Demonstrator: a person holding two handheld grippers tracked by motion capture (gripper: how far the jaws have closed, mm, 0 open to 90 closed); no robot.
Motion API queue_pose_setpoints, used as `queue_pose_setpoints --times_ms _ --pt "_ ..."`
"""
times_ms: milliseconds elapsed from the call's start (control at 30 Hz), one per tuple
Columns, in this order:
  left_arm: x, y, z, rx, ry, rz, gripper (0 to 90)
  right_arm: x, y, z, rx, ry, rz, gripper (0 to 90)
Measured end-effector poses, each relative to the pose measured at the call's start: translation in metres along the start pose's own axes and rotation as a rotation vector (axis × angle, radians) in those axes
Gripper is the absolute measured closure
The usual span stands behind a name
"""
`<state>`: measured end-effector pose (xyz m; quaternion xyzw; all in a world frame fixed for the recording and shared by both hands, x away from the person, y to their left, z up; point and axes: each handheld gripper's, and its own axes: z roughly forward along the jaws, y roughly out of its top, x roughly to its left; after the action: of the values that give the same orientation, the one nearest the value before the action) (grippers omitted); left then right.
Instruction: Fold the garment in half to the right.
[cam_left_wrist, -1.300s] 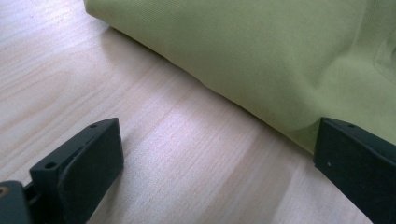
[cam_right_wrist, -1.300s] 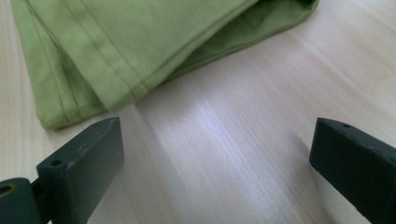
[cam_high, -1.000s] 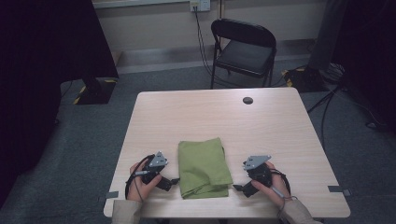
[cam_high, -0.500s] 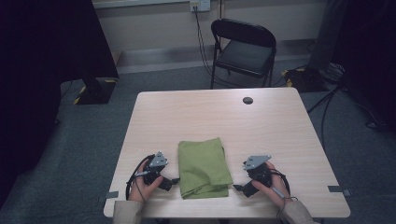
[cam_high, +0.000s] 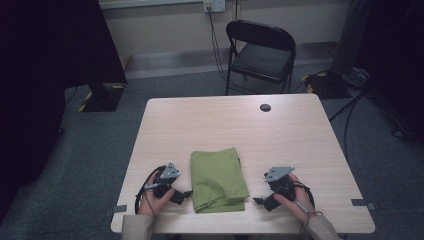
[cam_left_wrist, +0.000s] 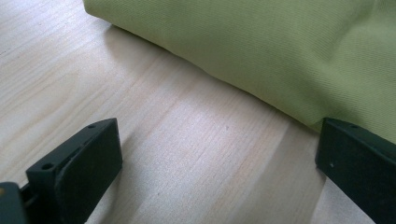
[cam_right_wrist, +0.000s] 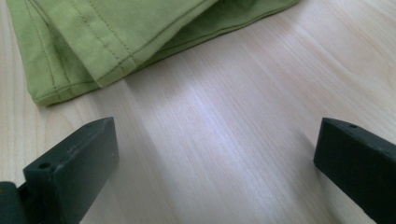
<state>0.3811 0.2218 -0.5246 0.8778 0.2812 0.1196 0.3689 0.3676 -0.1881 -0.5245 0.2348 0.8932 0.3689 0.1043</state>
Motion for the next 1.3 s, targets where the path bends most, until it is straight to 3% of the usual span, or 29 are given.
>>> queue_pose_setpoints --times_ms 1300 --pt "0.000 0.000 0.000 -0.001 0.000 -0.002 0.0 -0.018 -0.019 -0.019 -0.002 -0.026 0.029 0.0"
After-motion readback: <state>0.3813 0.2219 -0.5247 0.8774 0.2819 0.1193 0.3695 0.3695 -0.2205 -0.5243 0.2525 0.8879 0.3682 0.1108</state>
